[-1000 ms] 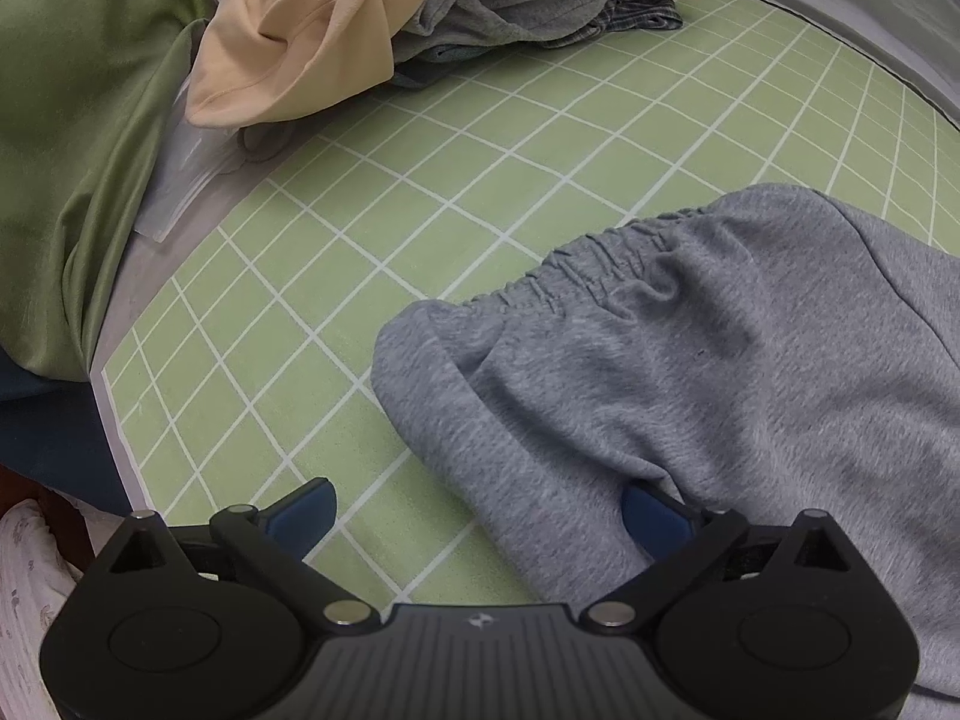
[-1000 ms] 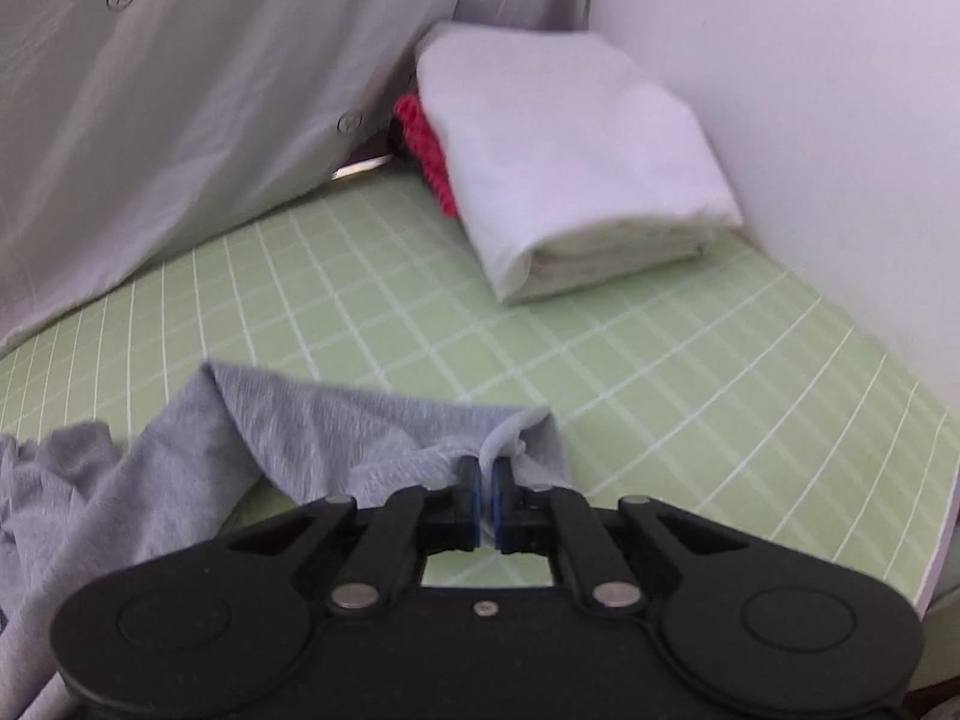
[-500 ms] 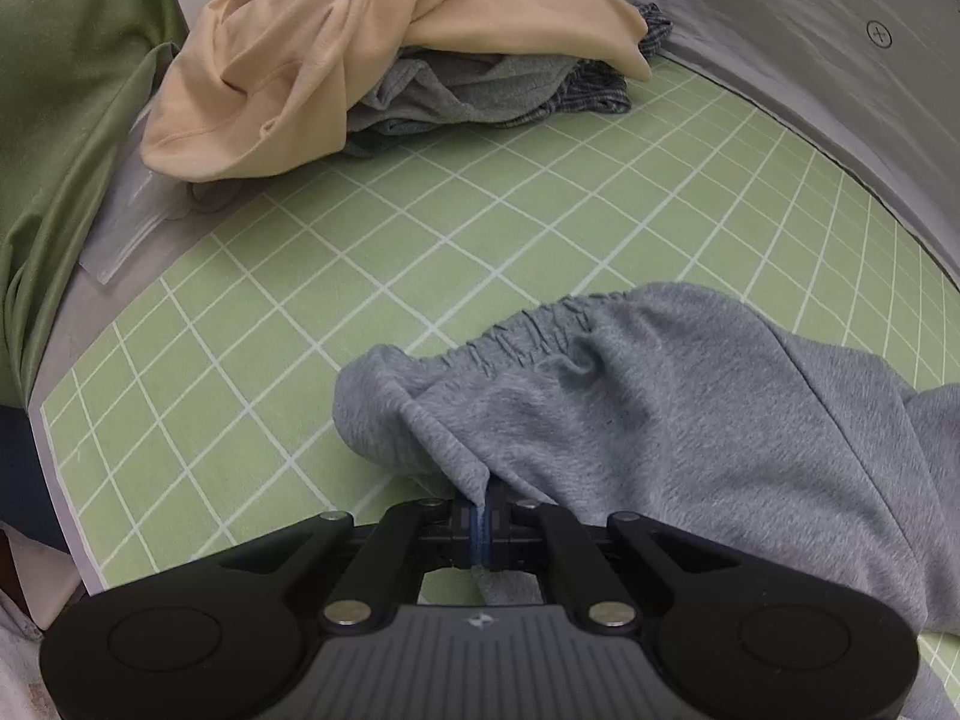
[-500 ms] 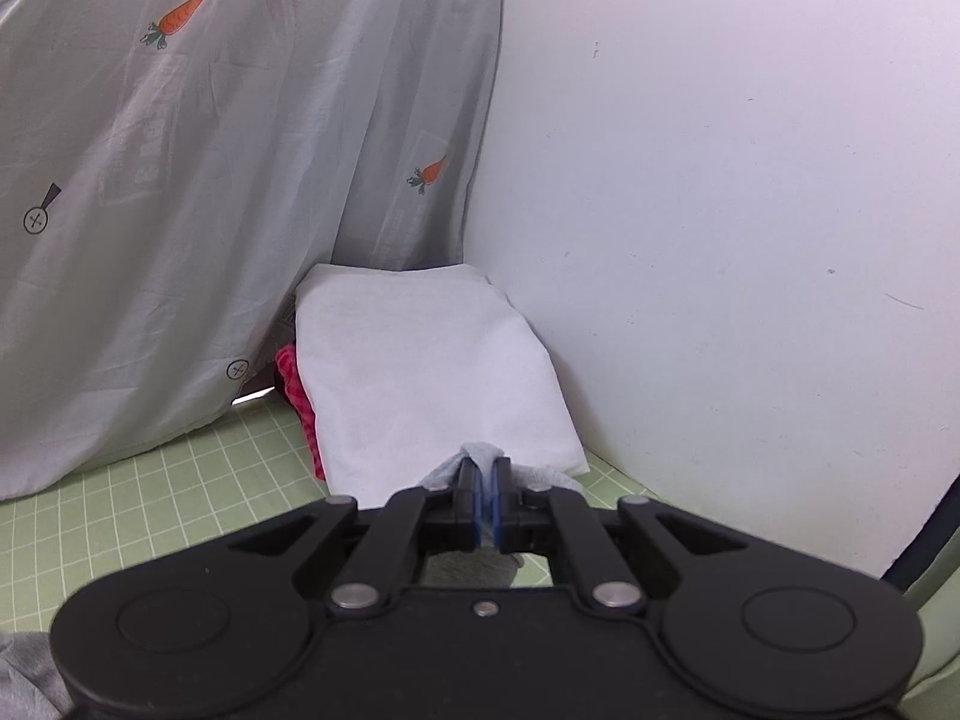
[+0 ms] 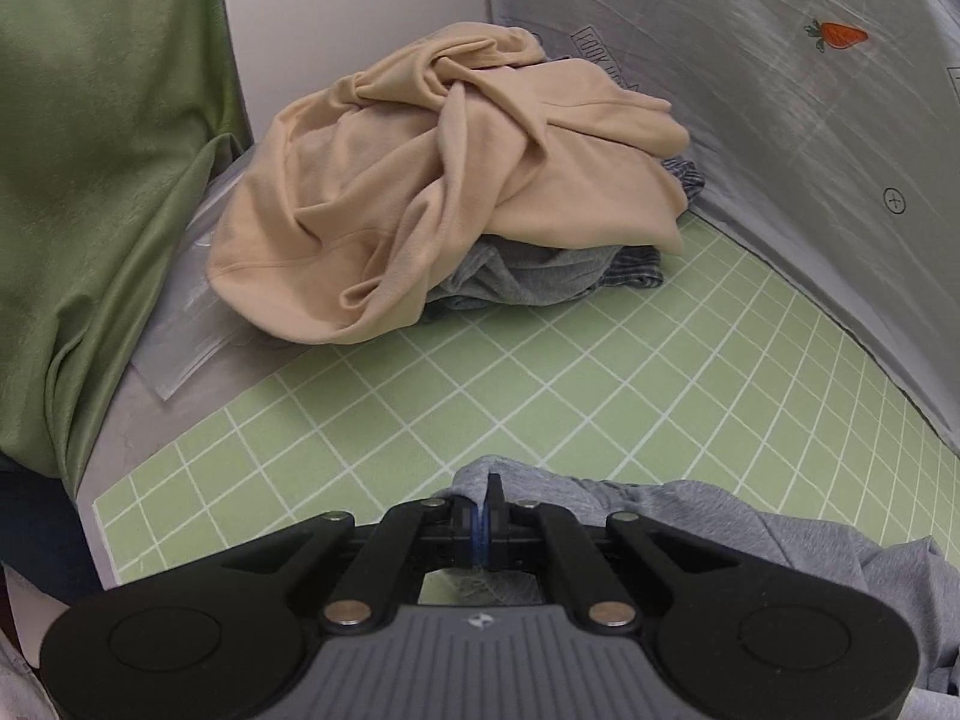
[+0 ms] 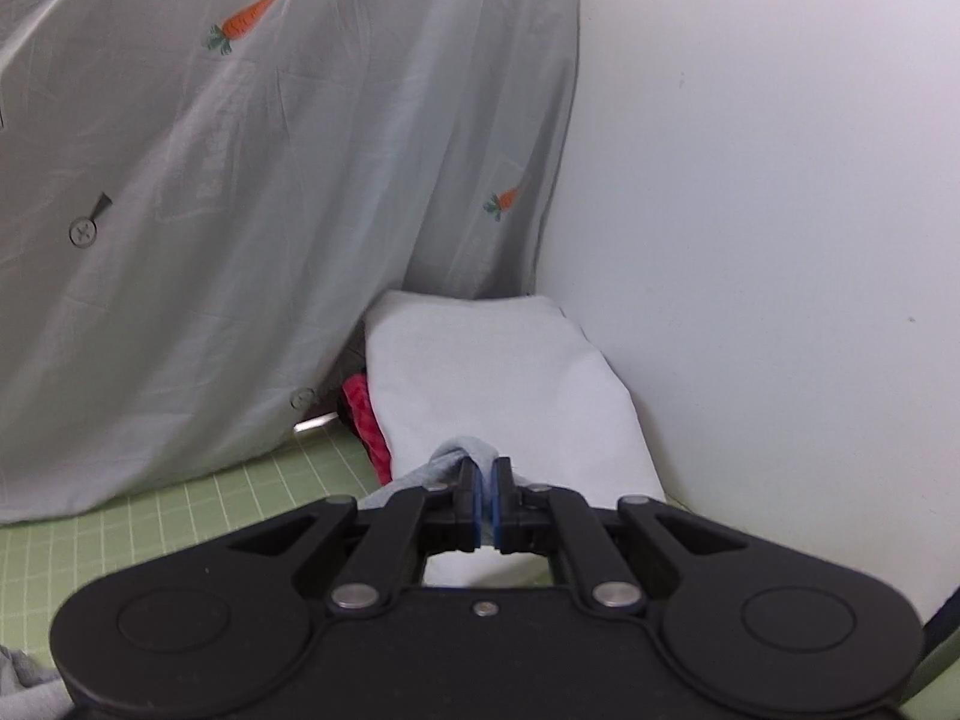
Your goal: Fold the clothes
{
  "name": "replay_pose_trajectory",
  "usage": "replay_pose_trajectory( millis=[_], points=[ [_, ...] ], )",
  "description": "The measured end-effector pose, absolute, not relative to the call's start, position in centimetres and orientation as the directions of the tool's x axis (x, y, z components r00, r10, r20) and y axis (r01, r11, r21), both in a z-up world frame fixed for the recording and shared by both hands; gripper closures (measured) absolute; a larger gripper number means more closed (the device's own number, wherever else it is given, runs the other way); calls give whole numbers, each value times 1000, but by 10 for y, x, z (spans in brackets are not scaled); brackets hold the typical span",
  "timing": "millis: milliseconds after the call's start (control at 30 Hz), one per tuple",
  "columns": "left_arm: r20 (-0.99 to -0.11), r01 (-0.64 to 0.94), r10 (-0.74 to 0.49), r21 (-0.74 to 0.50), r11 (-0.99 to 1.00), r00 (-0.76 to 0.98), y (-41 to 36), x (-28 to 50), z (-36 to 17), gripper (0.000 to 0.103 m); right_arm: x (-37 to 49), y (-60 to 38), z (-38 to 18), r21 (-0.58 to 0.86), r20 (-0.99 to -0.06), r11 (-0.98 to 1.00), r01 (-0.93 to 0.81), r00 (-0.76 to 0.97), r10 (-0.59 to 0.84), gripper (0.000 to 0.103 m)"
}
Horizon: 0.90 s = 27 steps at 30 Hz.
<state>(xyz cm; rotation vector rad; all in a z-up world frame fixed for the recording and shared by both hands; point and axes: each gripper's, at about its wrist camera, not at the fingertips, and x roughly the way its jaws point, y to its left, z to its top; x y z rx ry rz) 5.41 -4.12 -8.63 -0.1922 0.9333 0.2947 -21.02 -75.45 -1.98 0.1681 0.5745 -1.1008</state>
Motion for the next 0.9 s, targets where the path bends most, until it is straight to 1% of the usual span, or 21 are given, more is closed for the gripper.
replay_pose_trajectory(
  millis=[67,133,200,233,267,300,333,367,400,433,467,500,533,567,600,667,733,800,900],
  points=[
    [-834,-371,178,-33,928,522,-31,46,-97,101,-228,-754,-50,-194,-588,438,878,253,-768,99],
    [-857,-406,188,-27,914,479,-23,38,-109,101,-251,-751,-85,-208,-675,430,879,189,-713,99],
    [-879,-389,190,5,921,437,-24,33,-119,99,-270,-747,-112,-197,-752,420,886,138,-645,98],
    [-882,-374,198,26,927,428,-28,32,-121,95,-276,-744,-122,-191,-778,413,891,120,-617,95],
    [-880,-361,204,40,932,429,-33,32,-121,94,-279,-739,-125,-194,-784,406,893,108,-611,89],
    [-876,-348,207,48,936,435,-37,33,-119,88,-281,-734,-129,-197,-790,399,896,97,-606,75],
    [-873,-335,209,56,941,441,-42,34,-118,75,-281,-728,-131,-198,-790,396,897,93,-606,63],
    [-868,-324,207,56,945,452,-46,36,-115,68,-277,-724,-129,-194,-781,403,894,109,-615,57],
    [-860,-314,200,50,948,469,-50,38,-111,56,-270,-720,-126,-183,-775,417,890,130,-618,47],
    [-853,-303,194,44,952,484,-55,40,-107,45,-261,-718,-123,-168,-770,434,885,157,-618,40],
    [-846,-290,188,41,956,499,-60,42,-103,40,-251,-716,-121,-153,-765,451,879,183,-618,37],
    [-838,-279,190,47,959,512,-65,45,-100,33,-241,-714,-119,-136,-763,470,872,211,-612,32],
    [-828,-271,199,59,961,525,-70,46,-96,24,-228,-710,-119,-112,-768,493,863,240,-594,30],
    [-816,-266,212,74,961,537,-75,48,-92,21,-216,-707,-119,-87,-772,516,852,269,-576,29],
    [-806,-261,223,89,961,548,-79,49,-90,18,-204,-704,-119,-63,-776,538,840,298,-556,28],
    [-796,-248,233,107,963,559,-84,51,-87,17,-179,-698,-119,-14,-780,580,814,354,-516,26],
    [-797,-227,227,115,967,560,-90,54,-89,14,-155,-686,-122,51,-791,626,778,414,-451,24],
    [-807,-209,214,116,971,550,-98,58,-96,14,-133,-670,-129,110,-802,663,740,460,-380,24],
    [-834,-181,183,102,978,521,-110,64,-112,14,-100,-641,-139,116,-817,738,665,487,-311,24]
  ],
)
